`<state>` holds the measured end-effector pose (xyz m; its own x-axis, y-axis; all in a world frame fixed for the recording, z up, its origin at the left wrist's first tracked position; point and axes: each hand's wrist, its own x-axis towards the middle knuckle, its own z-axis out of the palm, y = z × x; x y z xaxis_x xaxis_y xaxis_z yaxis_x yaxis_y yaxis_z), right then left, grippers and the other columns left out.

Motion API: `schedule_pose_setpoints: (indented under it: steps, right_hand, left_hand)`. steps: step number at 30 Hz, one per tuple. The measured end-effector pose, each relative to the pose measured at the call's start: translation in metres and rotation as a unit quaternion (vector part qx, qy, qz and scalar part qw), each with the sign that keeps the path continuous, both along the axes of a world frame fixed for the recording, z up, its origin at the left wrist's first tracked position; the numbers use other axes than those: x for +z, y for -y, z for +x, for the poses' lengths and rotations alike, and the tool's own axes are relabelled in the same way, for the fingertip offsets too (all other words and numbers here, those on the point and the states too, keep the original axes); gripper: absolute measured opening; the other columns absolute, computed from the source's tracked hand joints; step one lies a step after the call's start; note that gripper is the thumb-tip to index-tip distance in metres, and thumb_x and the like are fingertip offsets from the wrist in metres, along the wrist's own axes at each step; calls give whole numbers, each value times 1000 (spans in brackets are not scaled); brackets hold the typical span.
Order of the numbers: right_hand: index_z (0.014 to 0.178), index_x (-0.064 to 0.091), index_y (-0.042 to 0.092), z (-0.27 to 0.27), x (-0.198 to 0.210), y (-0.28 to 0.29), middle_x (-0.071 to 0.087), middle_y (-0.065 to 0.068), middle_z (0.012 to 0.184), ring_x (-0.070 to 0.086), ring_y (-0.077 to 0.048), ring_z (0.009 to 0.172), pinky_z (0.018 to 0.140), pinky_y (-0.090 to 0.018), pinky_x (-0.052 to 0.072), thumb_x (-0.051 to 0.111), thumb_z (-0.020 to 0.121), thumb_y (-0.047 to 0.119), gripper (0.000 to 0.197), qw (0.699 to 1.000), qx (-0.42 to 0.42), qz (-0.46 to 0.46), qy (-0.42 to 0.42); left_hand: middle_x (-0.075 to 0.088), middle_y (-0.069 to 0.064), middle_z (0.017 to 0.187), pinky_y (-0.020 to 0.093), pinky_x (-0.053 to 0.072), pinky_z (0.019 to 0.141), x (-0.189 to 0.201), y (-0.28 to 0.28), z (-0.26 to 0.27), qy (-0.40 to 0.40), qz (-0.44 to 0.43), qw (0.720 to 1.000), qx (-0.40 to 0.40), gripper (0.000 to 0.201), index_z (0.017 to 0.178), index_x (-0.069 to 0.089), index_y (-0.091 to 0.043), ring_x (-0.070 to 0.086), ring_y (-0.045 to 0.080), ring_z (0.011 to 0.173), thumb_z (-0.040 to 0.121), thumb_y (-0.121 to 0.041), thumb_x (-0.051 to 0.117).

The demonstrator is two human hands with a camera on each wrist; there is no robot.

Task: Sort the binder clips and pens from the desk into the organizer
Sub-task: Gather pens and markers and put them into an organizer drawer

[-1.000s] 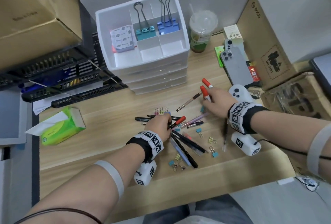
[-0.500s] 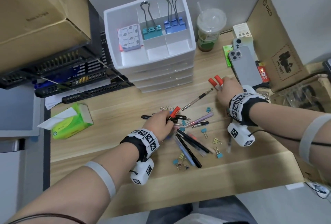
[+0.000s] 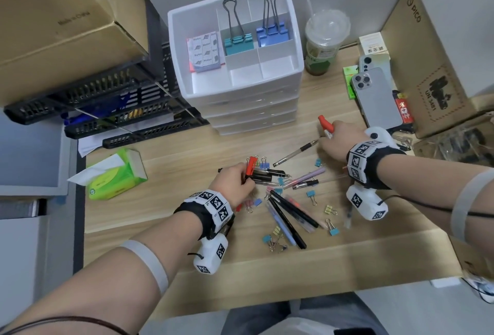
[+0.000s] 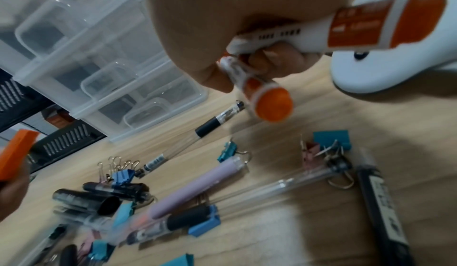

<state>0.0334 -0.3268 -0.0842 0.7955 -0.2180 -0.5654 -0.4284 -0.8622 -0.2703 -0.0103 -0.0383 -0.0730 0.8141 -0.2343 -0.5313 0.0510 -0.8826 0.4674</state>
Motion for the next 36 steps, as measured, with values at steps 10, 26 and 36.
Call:
schedule_pose_setpoints:
  steps: [10,26,36]
  right_hand:
    - [108,54,19,-27,9,-28,63,-4,77,60,-19,66,56,-27,42,51,100,22,9,980,24,197,-10]
    - [101,68,10,-66,37,-103,65,3,81,61,-8,72,63,-19,44,85,75,20,32,942,54,322,-72]
    - [89,65,13,-67,26,-90,71,-6,83,67,-20,74,75,-33,54,82,76,19,22,952,19,289,-98]
  left_hand:
    - [70,7,92,29,56,65,6,9,0,-78,-18,996,37,16,104,60,-14,69,24,78,88,-13,60]
    - [75,-1,72,18,49,52,19,4,-7,-188,-204,934,225,13,80,79,-12,64,4,56,75,-21,87]
    - [67,1,69,20,44,47,25,-11,1,-165,-201,929,264,17,93,75,-12,50,9,48,91,-29,71]
